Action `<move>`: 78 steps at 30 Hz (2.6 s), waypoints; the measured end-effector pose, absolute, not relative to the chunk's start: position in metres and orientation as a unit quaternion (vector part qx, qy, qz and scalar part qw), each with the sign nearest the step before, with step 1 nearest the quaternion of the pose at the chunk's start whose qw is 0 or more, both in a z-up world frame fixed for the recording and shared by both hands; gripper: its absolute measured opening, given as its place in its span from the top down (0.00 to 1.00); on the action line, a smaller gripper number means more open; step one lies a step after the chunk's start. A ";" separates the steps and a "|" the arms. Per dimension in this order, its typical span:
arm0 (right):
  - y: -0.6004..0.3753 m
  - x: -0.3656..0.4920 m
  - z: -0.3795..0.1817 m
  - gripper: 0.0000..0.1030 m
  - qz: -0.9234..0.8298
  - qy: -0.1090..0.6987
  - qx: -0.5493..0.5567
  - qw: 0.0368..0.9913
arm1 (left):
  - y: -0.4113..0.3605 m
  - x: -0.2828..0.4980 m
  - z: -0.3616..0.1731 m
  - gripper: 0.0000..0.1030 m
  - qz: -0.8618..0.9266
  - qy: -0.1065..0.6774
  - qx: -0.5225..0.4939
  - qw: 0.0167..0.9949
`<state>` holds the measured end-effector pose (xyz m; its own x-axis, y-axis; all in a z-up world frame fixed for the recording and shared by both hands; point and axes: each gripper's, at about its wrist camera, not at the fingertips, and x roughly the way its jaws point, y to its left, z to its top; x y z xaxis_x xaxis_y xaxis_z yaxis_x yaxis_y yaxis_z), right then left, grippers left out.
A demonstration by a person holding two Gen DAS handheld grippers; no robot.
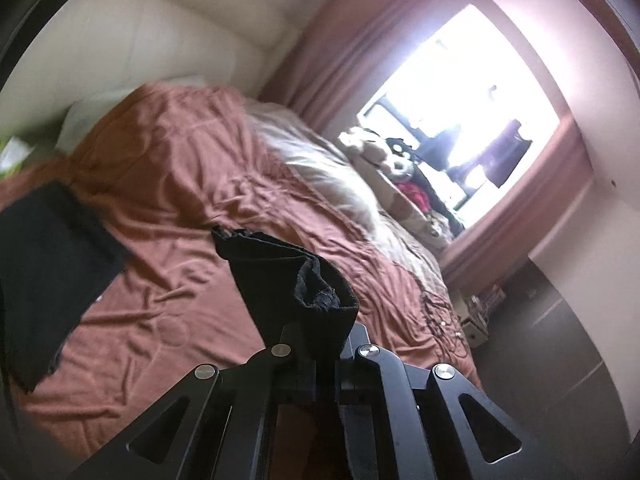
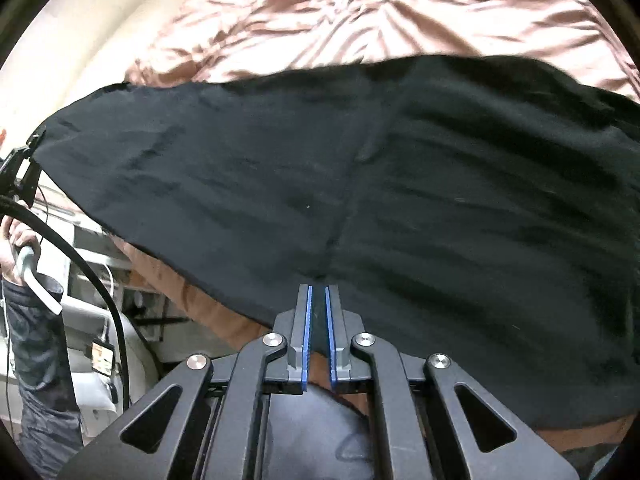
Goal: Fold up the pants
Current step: 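Lift the hem with the left gripper while the right gripper opens on the waistband, then carry the held hem up and over toward the waistband with the left gripper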
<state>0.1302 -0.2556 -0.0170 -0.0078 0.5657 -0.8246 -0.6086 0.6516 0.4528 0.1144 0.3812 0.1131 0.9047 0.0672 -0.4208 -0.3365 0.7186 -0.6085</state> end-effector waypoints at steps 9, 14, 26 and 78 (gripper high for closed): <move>-0.351 0.118 0.007 0.40 0.415 0.507 0.026 0.755 | 0.307 0.158 0.199 0.95 0.061 0.181 -0.296 0.936; -0.392 0.115 0.010 0.40 0.412 0.488 0.055 0.767 | 0.260 0.184 0.235 0.95 0.041 0.183 -0.262 0.947; -0.520 0.104 0.007 0.40 0.387 0.454 0.142 0.790 | 0.160 0.252 0.281 0.95 -0.005 0.210 -0.259 0.943; -0.698 0.055 -0.062 0.40 0.284 0.471 0.314 0.774 | -0.157 0.410 0.084 0.95 -0.264 0.428 -0.208 0.839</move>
